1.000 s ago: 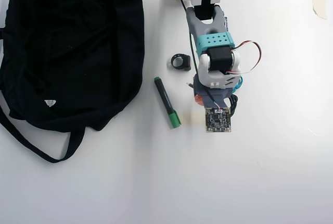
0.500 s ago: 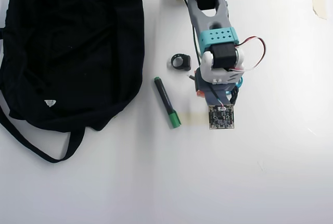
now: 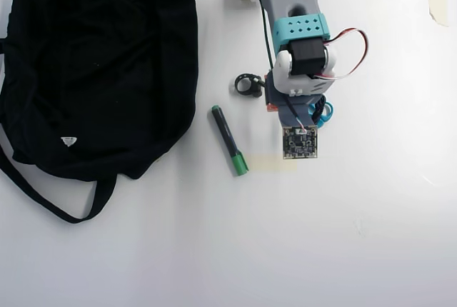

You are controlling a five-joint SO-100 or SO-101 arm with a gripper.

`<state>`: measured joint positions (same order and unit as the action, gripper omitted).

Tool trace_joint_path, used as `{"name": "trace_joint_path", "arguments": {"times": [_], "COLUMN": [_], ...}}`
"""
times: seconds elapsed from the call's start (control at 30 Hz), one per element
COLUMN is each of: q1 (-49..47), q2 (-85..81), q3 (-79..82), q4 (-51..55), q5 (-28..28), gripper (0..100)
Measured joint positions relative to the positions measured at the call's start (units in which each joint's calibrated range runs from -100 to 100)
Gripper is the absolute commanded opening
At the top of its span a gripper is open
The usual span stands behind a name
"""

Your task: Put the cable into the black bag

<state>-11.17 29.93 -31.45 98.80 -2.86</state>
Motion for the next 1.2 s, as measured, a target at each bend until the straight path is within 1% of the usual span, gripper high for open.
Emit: {"name": "trace_joint_path", "arguments": {"times": [0.53,0.83,1.1,1.2], "q1": [6.02,11.39,19.62,24.39], "q2": [-17.6,-24.91,-26.57,-26.57], "q3": [18.79,24.06,24.45,24.45], "q4": [0.0,0.0,0.0,0.0], "q5": [0.39,1.37,1.17,1.17], "gripper": [2,2,2,2]}}
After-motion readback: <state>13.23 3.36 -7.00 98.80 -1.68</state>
